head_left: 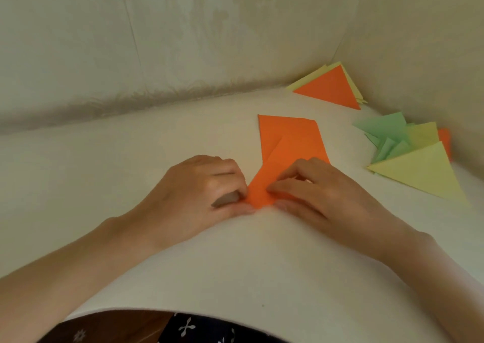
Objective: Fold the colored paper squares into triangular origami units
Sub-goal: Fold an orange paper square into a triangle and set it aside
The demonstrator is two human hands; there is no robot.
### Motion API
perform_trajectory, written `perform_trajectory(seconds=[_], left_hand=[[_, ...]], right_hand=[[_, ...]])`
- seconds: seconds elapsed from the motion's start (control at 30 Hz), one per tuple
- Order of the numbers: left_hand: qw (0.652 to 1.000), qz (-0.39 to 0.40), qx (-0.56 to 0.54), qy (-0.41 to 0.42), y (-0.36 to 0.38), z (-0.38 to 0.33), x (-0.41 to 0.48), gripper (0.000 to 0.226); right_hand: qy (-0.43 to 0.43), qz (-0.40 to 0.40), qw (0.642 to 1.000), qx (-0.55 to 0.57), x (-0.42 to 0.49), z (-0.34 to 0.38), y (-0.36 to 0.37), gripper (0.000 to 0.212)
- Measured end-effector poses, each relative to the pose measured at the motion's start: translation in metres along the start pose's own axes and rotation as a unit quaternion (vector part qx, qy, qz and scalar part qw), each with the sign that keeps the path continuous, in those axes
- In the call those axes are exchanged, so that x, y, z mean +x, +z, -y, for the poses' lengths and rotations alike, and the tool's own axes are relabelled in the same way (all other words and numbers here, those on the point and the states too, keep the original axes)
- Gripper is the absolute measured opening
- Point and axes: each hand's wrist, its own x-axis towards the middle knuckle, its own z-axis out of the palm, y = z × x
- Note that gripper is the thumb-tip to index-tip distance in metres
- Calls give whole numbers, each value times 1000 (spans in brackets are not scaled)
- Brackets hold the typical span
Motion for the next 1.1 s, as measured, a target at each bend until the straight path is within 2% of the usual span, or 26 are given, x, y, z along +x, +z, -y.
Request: perform_trajectory(seconds=[0.1, 0.2, 0.4, 0.57, 0.67, 0.73, 0.87, 1.03, 1.1], left_hand=[[999, -11, 29, 45, 2, 0, -1, 30], [996, -22, 61, 62, 6, -1, 0, 28], [998, 9, -33, -53, 11, -3, 2, 27], [999, 12, 5, -42, 12, -5, 1, 28], [998, 7, 33, -46, 10, -6, 2, 21], [999, 14, 28, -33, 9, -4, 2, 18], [998, 16, 43, 46, 9, 1, 0, 31], [992, 30, 82, 87, 5, 2, -3, 42], [991, 41, 88, 87, 4, 0, -4, 44]], right_hand=[[-8, -23, 1000, -9, -1, 0, 1, 34], [15, -35, 999, 31, -1, 0, 1, 32], [140, -60, 985, 84, 10, 6, 14, 35], [157, -65, 985, 21, 14, 6, 20, 35], [180, -63, 982, -9, 14, 3, 22, 38], [194, -48, 980, -13, 13, 1, 21, 41], [191, -12, 981, 0, 8, -5, 16, 44], [224, 31, 974, 12, -7, -24, 3, 27], [215, -6, 976, -33, -10, -28, -2, 27]])
